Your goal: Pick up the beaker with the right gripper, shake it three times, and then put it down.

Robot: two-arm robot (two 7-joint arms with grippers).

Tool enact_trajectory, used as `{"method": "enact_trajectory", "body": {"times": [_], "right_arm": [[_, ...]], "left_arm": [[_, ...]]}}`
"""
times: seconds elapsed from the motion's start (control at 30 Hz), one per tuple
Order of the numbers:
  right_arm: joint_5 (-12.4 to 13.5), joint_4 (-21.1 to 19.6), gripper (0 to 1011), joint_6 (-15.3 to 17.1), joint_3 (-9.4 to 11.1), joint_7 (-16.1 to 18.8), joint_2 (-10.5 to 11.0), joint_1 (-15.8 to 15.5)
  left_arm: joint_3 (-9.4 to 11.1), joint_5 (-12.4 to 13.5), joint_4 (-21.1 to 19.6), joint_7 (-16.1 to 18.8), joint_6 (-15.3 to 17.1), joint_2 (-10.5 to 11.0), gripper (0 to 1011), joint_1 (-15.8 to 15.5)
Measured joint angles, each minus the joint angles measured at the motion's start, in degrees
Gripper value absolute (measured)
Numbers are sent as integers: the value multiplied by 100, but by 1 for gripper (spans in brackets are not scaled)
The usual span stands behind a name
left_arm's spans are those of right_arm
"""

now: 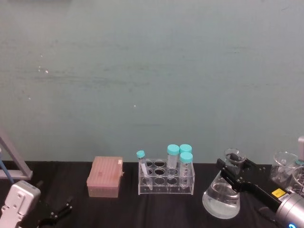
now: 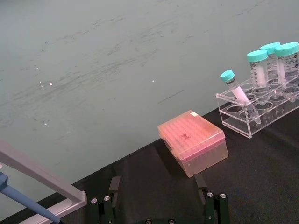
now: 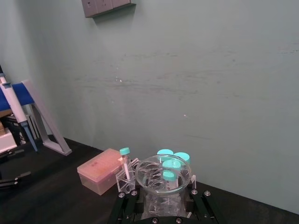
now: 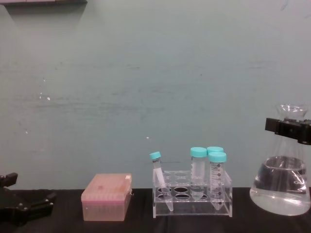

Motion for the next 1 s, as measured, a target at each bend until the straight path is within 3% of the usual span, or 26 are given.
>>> {"method": "enact_trajectory", "body": {"times": [0.4, 0.6, 1.0], "right_arm": [[54, 193, 458, 6, -136, 19, 78, 78], [148, 506, 458, -117, -270, 87, -12, 251], [89, 715, 458, -252, -529, 177, -64, 423]], "left_arm": [[0, 0, 0, 0, 0, 0, 1000, -1], [0, 0, 0, 0, 0, 0, 1000, 0], [0, 0, 0, 0, 0, 0, 1000, 0]]}}
